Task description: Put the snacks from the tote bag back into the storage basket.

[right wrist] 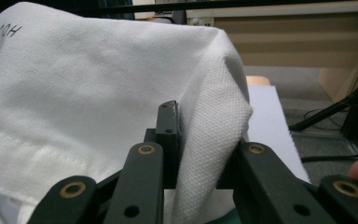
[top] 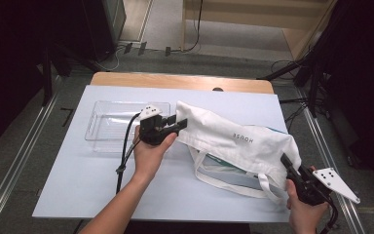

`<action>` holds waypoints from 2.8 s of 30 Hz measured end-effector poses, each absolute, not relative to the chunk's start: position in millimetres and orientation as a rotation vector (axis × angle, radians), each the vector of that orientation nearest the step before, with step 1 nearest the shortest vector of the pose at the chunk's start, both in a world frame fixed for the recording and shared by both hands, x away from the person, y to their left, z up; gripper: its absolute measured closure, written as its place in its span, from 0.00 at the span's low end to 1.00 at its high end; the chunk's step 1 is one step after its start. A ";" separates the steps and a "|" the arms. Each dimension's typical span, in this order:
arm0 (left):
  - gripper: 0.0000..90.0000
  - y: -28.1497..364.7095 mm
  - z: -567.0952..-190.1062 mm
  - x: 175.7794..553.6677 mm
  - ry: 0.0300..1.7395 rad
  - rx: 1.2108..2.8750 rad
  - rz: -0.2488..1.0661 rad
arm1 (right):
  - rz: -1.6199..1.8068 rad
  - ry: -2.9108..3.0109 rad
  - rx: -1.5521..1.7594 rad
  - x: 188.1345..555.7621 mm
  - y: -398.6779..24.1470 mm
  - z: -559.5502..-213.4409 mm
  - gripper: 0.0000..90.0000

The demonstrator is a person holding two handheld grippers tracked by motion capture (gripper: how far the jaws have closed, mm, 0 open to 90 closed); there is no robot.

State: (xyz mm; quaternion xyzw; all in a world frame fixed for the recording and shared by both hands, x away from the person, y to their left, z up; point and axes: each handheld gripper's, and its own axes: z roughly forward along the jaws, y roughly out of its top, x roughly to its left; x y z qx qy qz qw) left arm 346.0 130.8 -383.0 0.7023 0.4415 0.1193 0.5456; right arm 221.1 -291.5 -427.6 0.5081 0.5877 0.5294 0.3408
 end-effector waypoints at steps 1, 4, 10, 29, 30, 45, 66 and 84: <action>0.63 131.4 -384.0 340.2 1.031 1.667 0.300 | 1.377 1.529 1.322 221.1 -291.5 -427.6 0.88; 0.75 132.1 -386.5 325.6 0.990 1.722 0.346 | 1.343 1.508 1.316 232.6 -298.4 -422.8 0.90; 0.99 140.4 -376.9 317.2 0.922 1.725 0.253 | 1.358 1.447 1.343 251.0 -301.9 -406.4 0.92; 0.98 131.8 -384.9 297.7 0.906 1.695 0.265 | 1.373 1.407 1.467 267.7 -314.1 -414.7 0.87; 0.95 132.4 -386.5 298.8 0.923 1.684 0.269 | 1.368 1.420 1.466 269.1 -314.1 -416.2 0.87; 0.43 130.2 -420.2 249.3 0.905 1.788 0.502 | 1.374 1.418 1.449 275.5 -316.6 -415.0 0.86; 0.43 108.7 -410.1 257.9 0.923 1.770 0.692 | 1.408 1.412 1.482 272.0 -323.8 -413.4 0.66; 0.55 107.2 -397.9 269.4 0.944 1.731 0.619 | 1.353 1.438 1.456 177.8 -308.4 -415.4 0.33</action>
